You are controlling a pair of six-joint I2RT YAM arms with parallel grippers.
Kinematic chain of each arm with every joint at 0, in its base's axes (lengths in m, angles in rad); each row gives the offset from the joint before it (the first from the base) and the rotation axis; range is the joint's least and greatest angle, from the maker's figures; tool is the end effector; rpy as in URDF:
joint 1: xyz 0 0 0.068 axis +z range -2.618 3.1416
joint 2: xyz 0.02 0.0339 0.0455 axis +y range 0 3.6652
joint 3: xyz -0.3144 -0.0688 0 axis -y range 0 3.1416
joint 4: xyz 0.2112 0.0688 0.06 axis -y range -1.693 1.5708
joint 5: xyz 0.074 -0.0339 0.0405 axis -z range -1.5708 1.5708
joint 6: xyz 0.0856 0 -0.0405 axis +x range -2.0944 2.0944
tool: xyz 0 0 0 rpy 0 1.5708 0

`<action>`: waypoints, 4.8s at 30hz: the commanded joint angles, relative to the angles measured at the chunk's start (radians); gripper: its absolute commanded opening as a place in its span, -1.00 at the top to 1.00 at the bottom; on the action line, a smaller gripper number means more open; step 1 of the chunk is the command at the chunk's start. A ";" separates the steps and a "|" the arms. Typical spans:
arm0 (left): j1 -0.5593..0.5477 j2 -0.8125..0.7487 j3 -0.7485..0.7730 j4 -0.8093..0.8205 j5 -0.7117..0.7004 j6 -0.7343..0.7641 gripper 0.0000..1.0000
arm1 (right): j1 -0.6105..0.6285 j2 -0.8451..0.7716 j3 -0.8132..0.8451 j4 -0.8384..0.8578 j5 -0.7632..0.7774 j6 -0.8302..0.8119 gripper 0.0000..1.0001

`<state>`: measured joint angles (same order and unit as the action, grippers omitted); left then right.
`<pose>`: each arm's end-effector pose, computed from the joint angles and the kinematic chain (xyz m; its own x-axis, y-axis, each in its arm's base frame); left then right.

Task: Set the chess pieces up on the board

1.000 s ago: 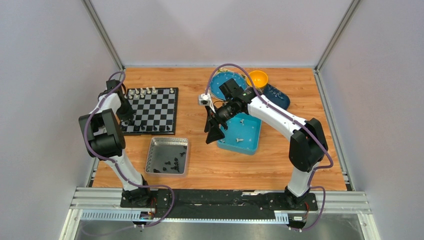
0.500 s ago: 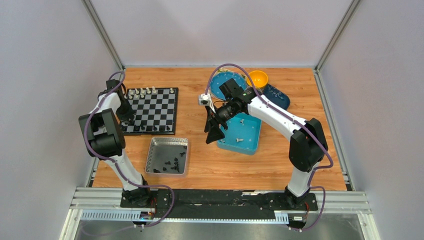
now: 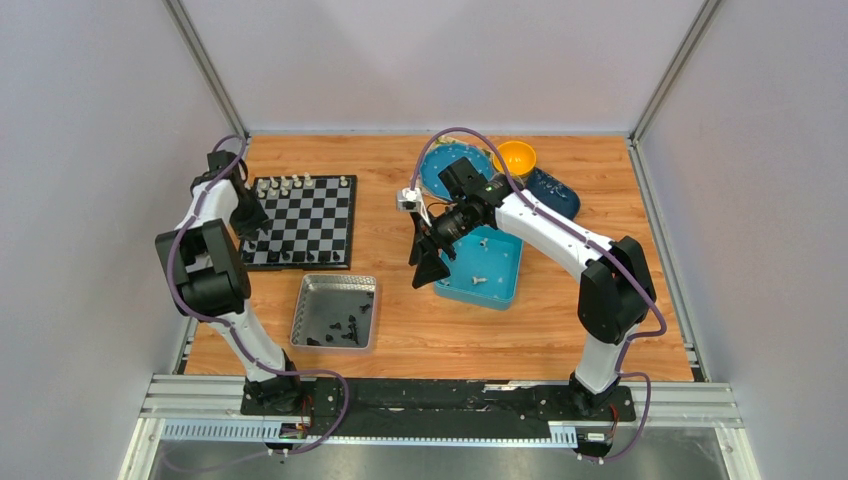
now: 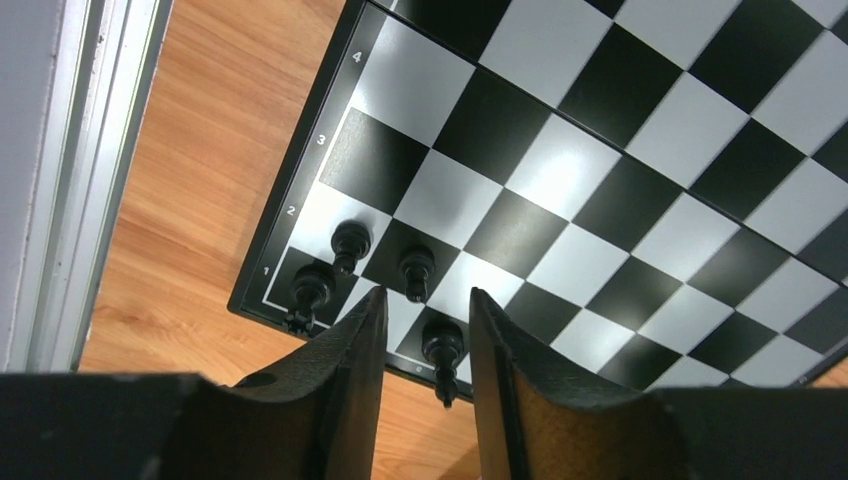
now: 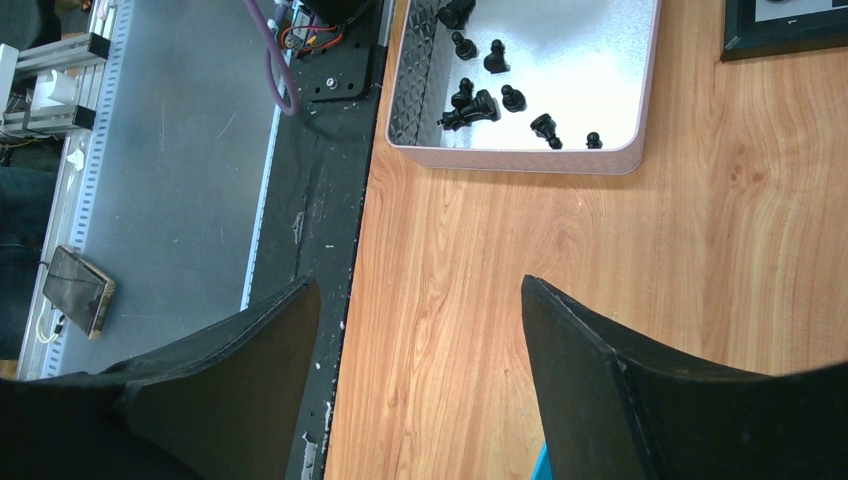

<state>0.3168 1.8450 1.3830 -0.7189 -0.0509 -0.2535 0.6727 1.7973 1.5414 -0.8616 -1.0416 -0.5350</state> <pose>0.3612 0.1230 0.2282 -0.7682 -0.5154 -0.3797 -0.5394 0.8406 -0.0498 0.2367 0.2830 0.3191 -0.2938 -0.5631 -0.7724 -0.8835 -0.1486 0.4443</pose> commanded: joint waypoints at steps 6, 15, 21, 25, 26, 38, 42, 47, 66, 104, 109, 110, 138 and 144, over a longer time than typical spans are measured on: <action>0.008 -0.304 -0.039 -0.033 0.098 0.037 -0.23 | 0.004 0.023 0.112 -0.126 -0.035 -0.169 -0.55; 0.013 -0.697 -0.340 0.085 0.288 -0.035 -0.61 | 0.068 0.065 0.147 -0.253 -0.153 -0.534 -0.86; 0.013 -0.883 -0.513 0.130 0.497 -0.125 -0.64 | 0.192 0.195 0.324 -0.512 -0.041 -0.841 -0.72; 0.008 -0.972 -0.629 0.148 0.654 -0.170 -0.47 | 0.243 0.159 0.258 -0.344 -0.003 -0.734 -0.57; 0.007 -0.987 -0.650 0.135 0.666 -0.184 -0.46 | 0.251 0.146 0.244 -0.308 0.008 -0.697 -0.48; -0.001 -1.193 -0.722 -0.037 0.465 -0.204 -0.43 | 0.332 0.224 0.214 0.091 0.181 -0.422 0.47; -0.001 -1.219 -0.713 -0.060 0.424 -0.201 -0.43 | 0.344 0.238 0.186 0.217 0.238 -0.330 0.55; -0.002 -1.227 -0.736 -0.077 0.444 -0.204 -0.42 | 0.346 0.277 0.213 0.254 0.294 -0.212 0.55; -0.413 -1.037 -0.805 0.036 0.465 -0.118 -0.23 | 0.163 0.083 0.155 0.148 0.005 0.115 0.44; -0.723 -0.431 -0.601 0.145 0.373 0.355 -0.04 | 0.048 -0.006 0.029 0.104 -0.071 0.086 0.38; -0.737 -0.429 -0.613 0.180 0.361 0.333 0.00 | 0.042 -0.004 0.029 0.104 -0.077 0.087 0.38; -0.739 -0.429 -0.616 0.185 0.352 0.329 0.06 | 0.044 -0.003 0.031 0.104 -0.077 0.087 0.38; -0.723 -0.523 -0.685 0.076 0.052 0.122 0.55 | 0.034 0.007 0.029 0.102 -0.090 0.090 0.38; -0.674 -0.546 -0.705 0.068 0.052 0.068 0.49 | 0.031 0.004 0.020 0.102 -0.094 0.089 0.38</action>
<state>-0.3824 1.3342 0.6930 -0.6220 0.0341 -0.1238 0.7097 1.8439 1.5677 -0.7662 -1.1042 -0.4423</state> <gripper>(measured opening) 0.253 0.309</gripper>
